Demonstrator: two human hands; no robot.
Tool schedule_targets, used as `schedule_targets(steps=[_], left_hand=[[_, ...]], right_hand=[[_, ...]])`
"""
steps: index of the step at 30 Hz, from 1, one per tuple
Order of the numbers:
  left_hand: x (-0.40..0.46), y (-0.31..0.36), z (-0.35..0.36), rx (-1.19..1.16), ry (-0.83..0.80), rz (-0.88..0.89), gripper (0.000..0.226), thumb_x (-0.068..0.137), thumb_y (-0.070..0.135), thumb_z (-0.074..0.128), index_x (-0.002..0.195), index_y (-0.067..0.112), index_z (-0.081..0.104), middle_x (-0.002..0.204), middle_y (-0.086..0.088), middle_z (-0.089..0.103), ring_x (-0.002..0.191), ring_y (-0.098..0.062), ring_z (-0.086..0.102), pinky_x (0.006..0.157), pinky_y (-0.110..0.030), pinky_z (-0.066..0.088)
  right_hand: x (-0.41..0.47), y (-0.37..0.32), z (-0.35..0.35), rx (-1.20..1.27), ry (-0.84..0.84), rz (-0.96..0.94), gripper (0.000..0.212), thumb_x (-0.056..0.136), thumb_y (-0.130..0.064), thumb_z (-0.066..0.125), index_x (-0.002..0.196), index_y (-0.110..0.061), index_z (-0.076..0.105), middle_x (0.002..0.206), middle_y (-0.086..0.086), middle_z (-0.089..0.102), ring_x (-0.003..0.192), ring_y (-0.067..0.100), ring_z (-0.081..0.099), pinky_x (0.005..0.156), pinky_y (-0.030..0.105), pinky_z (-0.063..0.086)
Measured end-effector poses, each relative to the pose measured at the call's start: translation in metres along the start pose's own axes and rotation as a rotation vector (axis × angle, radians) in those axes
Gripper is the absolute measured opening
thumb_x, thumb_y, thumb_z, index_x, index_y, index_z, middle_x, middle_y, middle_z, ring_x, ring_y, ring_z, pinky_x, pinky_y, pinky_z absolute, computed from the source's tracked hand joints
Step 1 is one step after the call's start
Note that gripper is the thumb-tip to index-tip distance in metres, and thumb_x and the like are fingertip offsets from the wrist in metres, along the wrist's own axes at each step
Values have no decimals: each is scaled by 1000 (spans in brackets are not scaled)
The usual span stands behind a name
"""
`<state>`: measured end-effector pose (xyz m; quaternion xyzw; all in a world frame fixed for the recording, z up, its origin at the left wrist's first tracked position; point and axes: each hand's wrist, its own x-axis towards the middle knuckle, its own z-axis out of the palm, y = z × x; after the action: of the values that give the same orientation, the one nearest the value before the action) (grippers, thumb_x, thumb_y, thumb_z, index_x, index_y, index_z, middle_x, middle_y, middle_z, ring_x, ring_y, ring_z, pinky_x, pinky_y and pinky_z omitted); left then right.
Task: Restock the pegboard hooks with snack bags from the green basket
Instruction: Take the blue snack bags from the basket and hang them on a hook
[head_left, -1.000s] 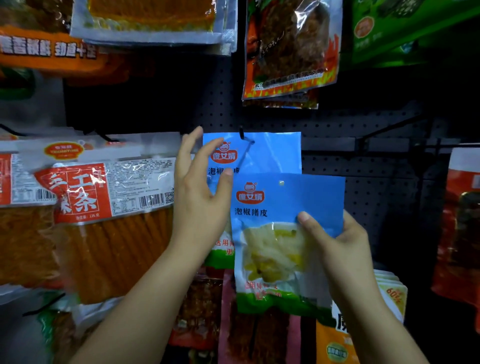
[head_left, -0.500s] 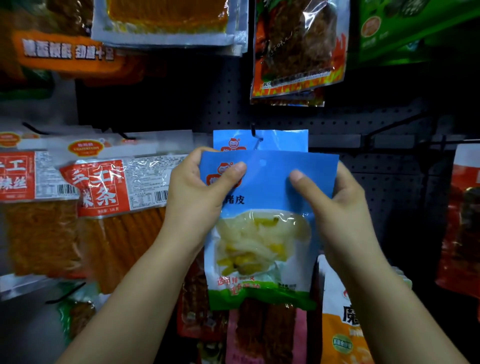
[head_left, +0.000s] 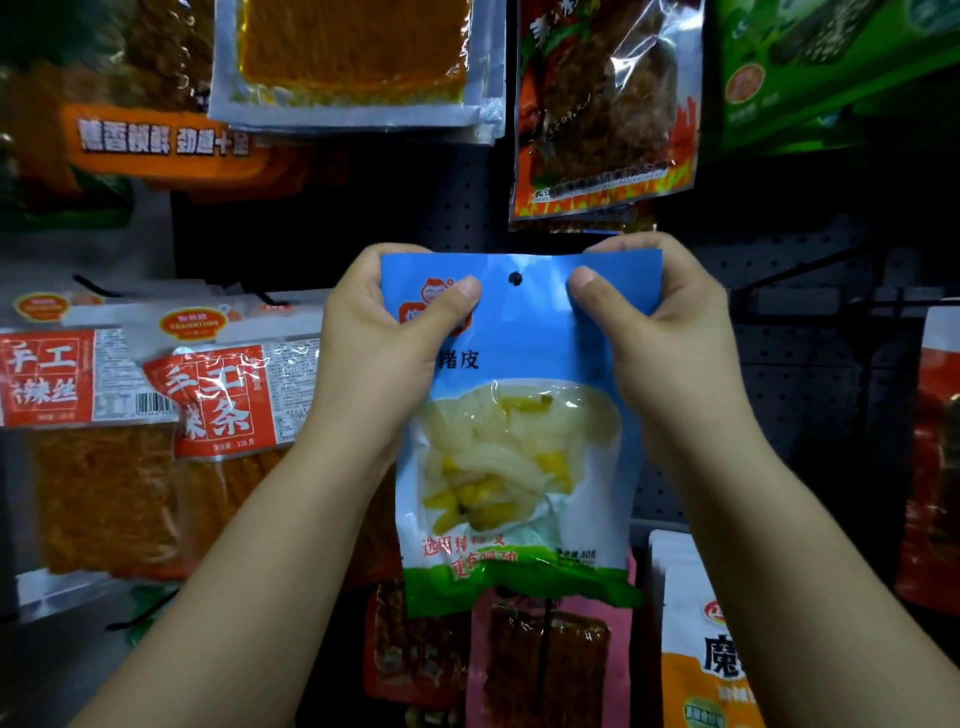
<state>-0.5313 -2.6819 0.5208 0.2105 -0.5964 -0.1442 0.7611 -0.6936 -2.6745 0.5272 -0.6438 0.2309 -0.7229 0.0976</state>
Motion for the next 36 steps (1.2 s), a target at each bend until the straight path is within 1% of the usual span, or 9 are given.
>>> schedule_targets(steps=[7, 12, 15, 18, 22, 26, 29, 33, 36], left_hand=[[11, -13, -3, 17, -30, -57, 20, 77, 17, 76, 84, 25, 58, 67, 12, 64, 62, -2, 63, 55, -17, 50], [10, -33, 5, 220, -17, -53, 29, 78, 19, 75, 97, 25, 53, 82, 11, 63, 70, 1, 62, 64, -22, 53], [4, -44, 6, 372, -72, -31, 58, 79, 20, 74, 123, 31, 39, 100, 18, 57, 90, -2, 62, 77, -24, 54], [-5, -57, 9, 507, -162, -20, 90, 82, 15, 71, 147, 29, 12, 131, 10, 46, 111, -1, 48, 81, -4, 37], [-1, -69, 17, 618, -158, -4, 90, 88, 15, 64, 151, 21, 0, 146, 1, 31, 113, 10, 24, 87, -1, 15], [3, -76, 18, 624, -150, -39, 82, 90, 18, 61, 151, 19, 7, 140, -4, 34, 126, -9, 36, 87, -4, 21], [-10, -80, 16, 575, -134, -39, 75, 92, 28, 57, 151, 21, 11, 145, -5, 32, 132, -15, 36, 103, -17, 32], [-46, -82, 8, 512, -162, 4, 80, 91, 30, 56, 150, 32, 2, 145, 13, 24, 123, 17, 23, 92, 8, 20], [-76, -89, 1, 529, -192, -10, 85, 91, 24, 58, 141, 47, -7, 152, 11, 17, 137, 2, 18, 110, -20, 20]], right_hand=[[2, 14, 6, -45, 58, 46, 15, 87, -22, 64, 79, -33, 58, 82, -12, 63, 71, -3, 60, 55, 14, 48], [5, 30, 7, -181, 98, 107, 14, 88, -24, 64, 80, -32, 55, 84, -7, 64, 83, 12, 64, 72, 38, 56], [8, 37, 6, -306, 127, 57, 10, 89, -25, 62, 85, -26, 53, 83, -2, 64, 82, 19, 63, 71, 44, 54], [12, 49, 5, -482, 131, -1, 9, 90, -25, 60, 95, -19, 55, 93, 3, 65, 89, 24, 60, 69, 38, 49], [21, 63, 6, -593, 101, 44, 21, 91, -25, 58, 105, -9, 55, 103, 7, 64, 97, 28, 58, 76, 42, 48], [26, 74, 5, -579, 95, 133, 34, 91, -31, 58, 119, -11, 51, 119, 5, 61, 107, 25, 57, 81, 39, 48], [10, 83, 3, -471, 122, 142, 43, 91, -31, 60, 127, -11, 48, 123, 2, 51, 117, 22, 49, 95, 40, 44], [-45, 99, -11, -368, 111, 177, 56, 91, -39, 57, 141, -26, 35, 129, -7, 33, 131, 15, 35, 106, 32, 33], [-89, 111, -13, -304, 54, 218, 61, 88, -46, 54, 141, -45, 22, 139, -13, 32, 131, -5, 29, 105, 17, 26]])
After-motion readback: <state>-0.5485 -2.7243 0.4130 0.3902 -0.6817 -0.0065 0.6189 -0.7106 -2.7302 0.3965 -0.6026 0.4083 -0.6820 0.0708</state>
